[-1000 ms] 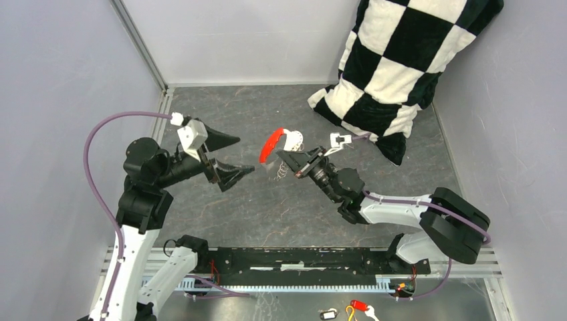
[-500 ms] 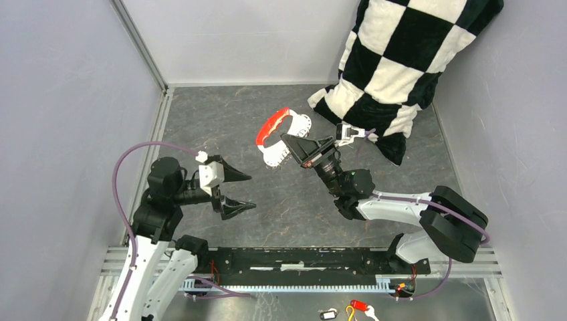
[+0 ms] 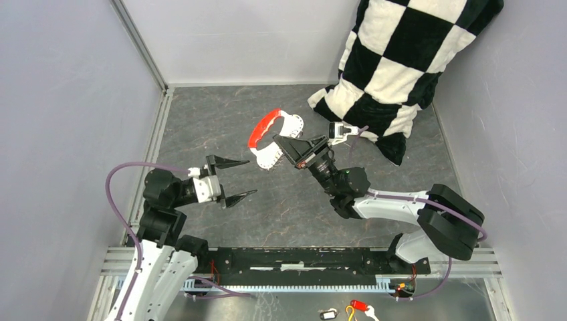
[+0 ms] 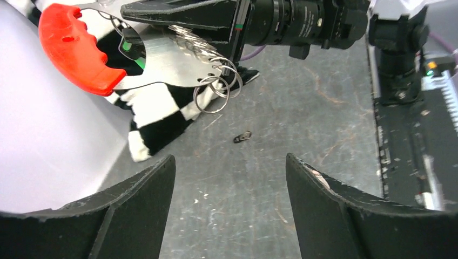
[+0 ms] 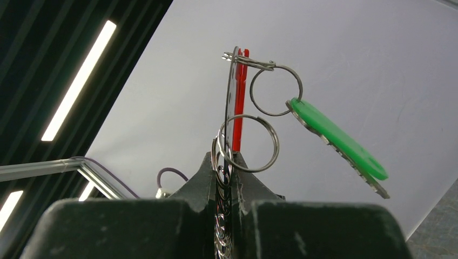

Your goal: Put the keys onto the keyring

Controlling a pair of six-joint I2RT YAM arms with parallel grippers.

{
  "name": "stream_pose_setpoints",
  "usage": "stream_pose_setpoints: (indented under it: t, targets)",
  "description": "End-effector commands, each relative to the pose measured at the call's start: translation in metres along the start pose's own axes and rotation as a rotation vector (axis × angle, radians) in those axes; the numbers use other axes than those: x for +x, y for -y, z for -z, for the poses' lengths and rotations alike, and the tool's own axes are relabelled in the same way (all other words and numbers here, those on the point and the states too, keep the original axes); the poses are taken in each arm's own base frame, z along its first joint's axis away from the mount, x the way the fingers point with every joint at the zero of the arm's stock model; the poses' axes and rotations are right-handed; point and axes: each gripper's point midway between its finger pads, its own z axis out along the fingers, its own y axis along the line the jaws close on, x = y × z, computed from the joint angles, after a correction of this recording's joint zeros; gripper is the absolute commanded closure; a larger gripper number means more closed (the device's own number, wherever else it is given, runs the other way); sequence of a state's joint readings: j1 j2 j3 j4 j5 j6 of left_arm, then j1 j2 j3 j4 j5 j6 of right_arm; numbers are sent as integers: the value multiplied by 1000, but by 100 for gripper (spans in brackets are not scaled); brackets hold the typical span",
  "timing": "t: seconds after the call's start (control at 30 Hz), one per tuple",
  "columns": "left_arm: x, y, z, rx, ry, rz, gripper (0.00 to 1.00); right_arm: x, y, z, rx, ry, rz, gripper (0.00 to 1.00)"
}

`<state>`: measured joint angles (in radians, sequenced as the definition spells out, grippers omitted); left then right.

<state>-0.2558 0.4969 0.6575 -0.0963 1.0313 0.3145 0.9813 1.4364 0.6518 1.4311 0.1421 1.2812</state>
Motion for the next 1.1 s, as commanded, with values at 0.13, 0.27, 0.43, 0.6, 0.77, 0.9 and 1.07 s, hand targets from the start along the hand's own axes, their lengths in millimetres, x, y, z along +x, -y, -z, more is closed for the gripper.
stream_pose_setpoints:
  t: [0.13, 0.27, 0.43, 0.6, 0.77, 0.9, 1.07]
  targets:
    - [-9, -13, 14, -81, 24, -748, 22, 2, -22, -13, -61, 6, -38, 99]
    - [-15, -17, 21, -143, 24, -1122, 20, 12, -15, -19, -40, 6, -124, 99]
    - [-20, -20, 24, -173, -1, -1429, 18, 25, -13, -29, -28, 2, -190, 99]
    - [-33, -24, 23, -199, 3, -1632, 16, 31, -11, -32, -16, 12, -233, 99]
    - [-45, -25, 21, -204, 30, -1704, 16, 32, -4, -30, -2, 32, -256, 99]
    - [-54, -27, 21, -216, 46, -1716, 18, 32, -1, -29, 3, 43, -267, 99]
    - [-66, -24, 22, -228, 75, -1734, 19, 25, -2, -29, -22, 84, -303, 99]
